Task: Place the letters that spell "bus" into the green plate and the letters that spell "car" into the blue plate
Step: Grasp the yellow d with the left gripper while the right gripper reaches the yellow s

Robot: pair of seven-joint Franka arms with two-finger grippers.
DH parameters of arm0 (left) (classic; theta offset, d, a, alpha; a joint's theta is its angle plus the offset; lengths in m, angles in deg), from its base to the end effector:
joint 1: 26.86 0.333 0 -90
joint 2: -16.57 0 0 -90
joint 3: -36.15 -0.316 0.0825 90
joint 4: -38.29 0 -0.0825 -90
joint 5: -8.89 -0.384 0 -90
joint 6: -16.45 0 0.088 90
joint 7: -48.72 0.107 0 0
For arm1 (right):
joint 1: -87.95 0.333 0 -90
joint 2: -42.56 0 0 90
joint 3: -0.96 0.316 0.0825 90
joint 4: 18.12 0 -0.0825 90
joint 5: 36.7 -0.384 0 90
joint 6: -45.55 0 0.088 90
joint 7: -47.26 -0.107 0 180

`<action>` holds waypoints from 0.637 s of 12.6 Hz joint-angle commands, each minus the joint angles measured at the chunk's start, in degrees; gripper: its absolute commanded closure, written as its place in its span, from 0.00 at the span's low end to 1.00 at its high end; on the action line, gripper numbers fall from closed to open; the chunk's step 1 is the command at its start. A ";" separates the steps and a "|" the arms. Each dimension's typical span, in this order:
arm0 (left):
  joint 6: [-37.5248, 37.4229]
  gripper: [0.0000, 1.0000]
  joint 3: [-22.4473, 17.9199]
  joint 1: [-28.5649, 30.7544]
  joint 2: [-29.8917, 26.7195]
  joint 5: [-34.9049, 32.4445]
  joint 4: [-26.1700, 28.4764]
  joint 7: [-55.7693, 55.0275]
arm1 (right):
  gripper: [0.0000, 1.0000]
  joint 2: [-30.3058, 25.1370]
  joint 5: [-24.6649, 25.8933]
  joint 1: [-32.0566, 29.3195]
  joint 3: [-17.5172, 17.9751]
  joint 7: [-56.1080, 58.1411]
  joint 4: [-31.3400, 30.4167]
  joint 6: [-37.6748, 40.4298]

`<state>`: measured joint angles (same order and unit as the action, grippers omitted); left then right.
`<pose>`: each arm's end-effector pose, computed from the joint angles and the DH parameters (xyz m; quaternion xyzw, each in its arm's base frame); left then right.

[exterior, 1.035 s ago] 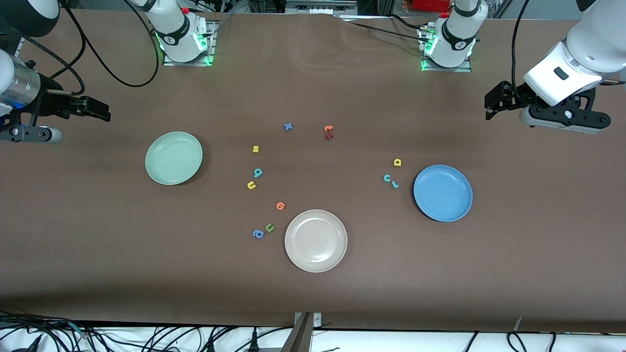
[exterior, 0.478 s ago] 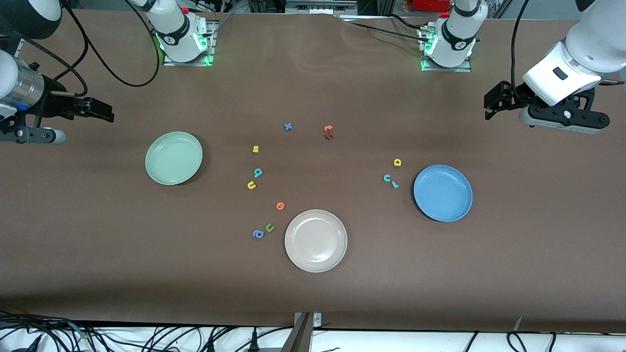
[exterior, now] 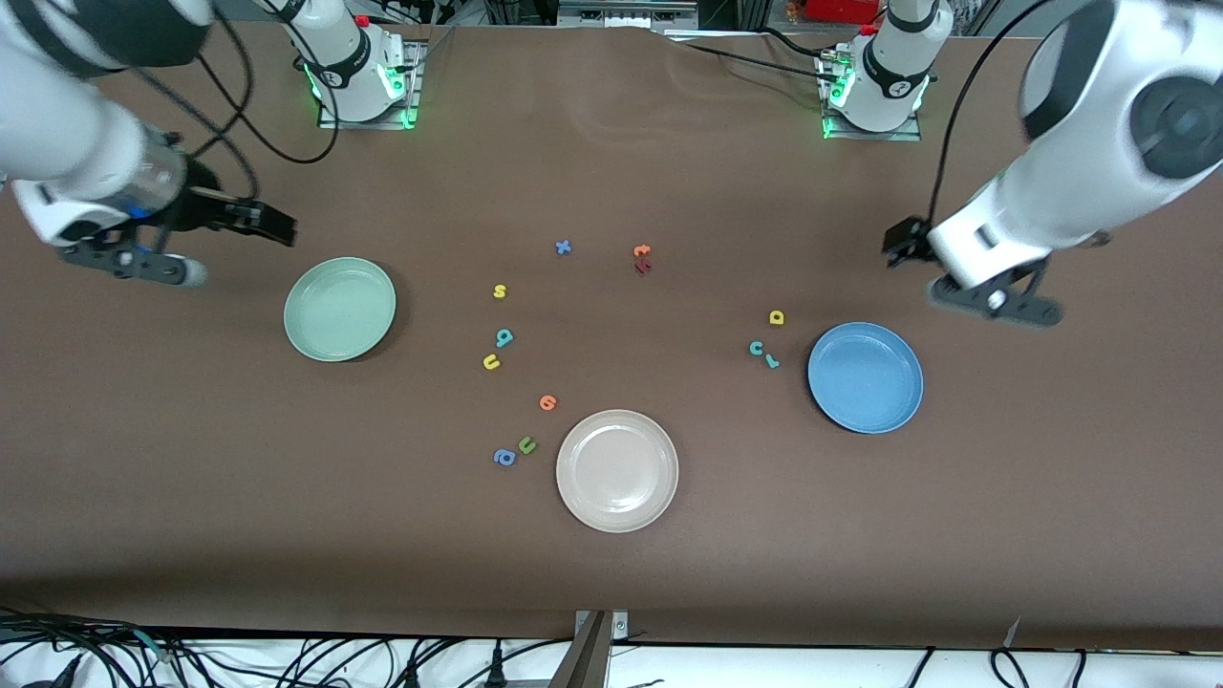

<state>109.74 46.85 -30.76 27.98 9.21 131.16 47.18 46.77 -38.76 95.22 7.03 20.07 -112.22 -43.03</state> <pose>0.5838 -0.1444 0.4918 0.9889 -0.1127 -0.0961 0.0078 0.5502 0.1326 0.5482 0.9888 -0.1210 -0.0869 0.0088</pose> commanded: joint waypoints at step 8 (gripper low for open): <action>34.67 0.00 0.20 -9.98 9.85 -0.84 21.63 -16.55 | 0.01 4.04 -1.11 -0.51 19.40 -24.38 -24.44 -28.19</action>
<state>141.20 47.49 -38.94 37.16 9.18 149.74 33.76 51.30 -39.02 95.53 23.68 -1.95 -130.95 -65.43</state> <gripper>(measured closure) 0.000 0.013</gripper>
